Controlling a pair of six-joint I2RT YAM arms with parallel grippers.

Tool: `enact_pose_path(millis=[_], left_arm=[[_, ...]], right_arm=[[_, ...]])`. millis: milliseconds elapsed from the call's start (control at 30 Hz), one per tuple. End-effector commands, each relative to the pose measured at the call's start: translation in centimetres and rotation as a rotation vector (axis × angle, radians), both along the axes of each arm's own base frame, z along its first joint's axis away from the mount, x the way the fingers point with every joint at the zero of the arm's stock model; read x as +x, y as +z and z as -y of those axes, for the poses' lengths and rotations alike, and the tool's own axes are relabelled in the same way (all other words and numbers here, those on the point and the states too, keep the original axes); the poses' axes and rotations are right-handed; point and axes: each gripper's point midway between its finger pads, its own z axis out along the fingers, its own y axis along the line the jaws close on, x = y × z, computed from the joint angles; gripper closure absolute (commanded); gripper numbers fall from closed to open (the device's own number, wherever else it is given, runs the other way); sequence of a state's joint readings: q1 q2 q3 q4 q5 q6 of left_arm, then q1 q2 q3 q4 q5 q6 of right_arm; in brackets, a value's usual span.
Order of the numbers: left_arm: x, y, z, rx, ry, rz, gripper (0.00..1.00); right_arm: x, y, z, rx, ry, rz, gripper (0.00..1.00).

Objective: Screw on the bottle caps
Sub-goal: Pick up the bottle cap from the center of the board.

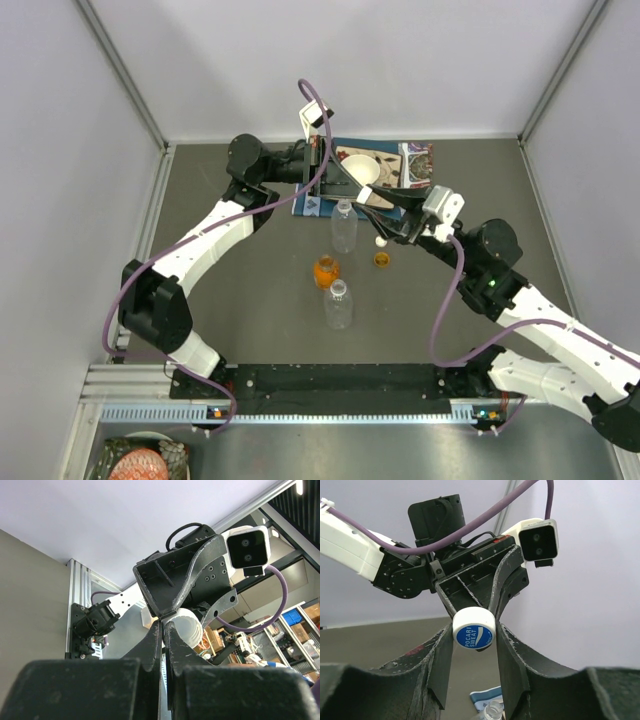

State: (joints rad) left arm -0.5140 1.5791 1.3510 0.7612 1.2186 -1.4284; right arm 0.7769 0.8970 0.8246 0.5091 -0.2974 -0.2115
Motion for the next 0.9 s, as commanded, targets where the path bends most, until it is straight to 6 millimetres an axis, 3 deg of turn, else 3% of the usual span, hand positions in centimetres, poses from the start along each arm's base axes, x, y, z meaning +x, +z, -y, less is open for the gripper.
enact_pose_path(millis=[0, 300, 333, 367, 467, 500, 533, 633, 733, 833, 867], left_arm=[[-1.4, 1.6, -0.8, -0.045, -0.001, 0.087, 1.00], [-0.7, 0.3, -0.6, -0.006, 0.017, 0.071, 0.99], [-0.7, 0.2, -0.7, 0.000, 0.021, 0.079, 0.94], [-0.6, 0.0, -0.8, -0.003, 0.031, 0.122, 0.75], [-0.1, -1.1, -1.6, 0.041, 0.042, 0.168, 0.52], [0.4, -1.6, -2.3, 0.056, 0.057, 0.179, 0.35], [0.5, -3.0, -2.6, 0.101, 0.056, 0.129, 0.26], [0.6, -5.0, -4.3, 0.139, 0.089, 0.247, 0.15], [-0.5, -9.5, -5.5, 0.257, 0.114, 0.377, 0.08], [-2.7, -14.3, -6.5, 0.347, 0.100, 0.500, 0.06], [-3.4, -14.9, -6.9, 0.346, 0.096, 0.565, 0.06]], right_arm=[[-1.3, 2.0, 0.2, 0.053, 0.037, 0.031, 0.62], [-2.2, 2.5, 0.2, 0.051, 0.063, 0.028, 0.74], [-2.4, 2.5, 0.3, 0.049, 0.059, 0.024, 0.76], [-2.8, 2.7, 0.3, 0.049, 0.069, 0.021, 0.77], [-4.1, 3.0, 1.1, 0.049, 0.070, 0.004, 0.78], [-4.5, 3.2, 1.5, 0.052, 0.071, 0.000, 0.78], [-5.0, 3.1, 2.2, 0.053, 0.069, -0.021, 0.78], [-5.7, 3.0, 3.3, 0.064, 0.064, -0.066, 0.79], [-6.4, 3.1, 4.6, 0.075, 0.049, -0.107, 0.79], [-6.8, 3.7, 5.8, 0.099, 0.028, -0.119, 0.79], [-6.8, 3.6, 6.0, 0.096, 0.021, -0.127, 0.79]])
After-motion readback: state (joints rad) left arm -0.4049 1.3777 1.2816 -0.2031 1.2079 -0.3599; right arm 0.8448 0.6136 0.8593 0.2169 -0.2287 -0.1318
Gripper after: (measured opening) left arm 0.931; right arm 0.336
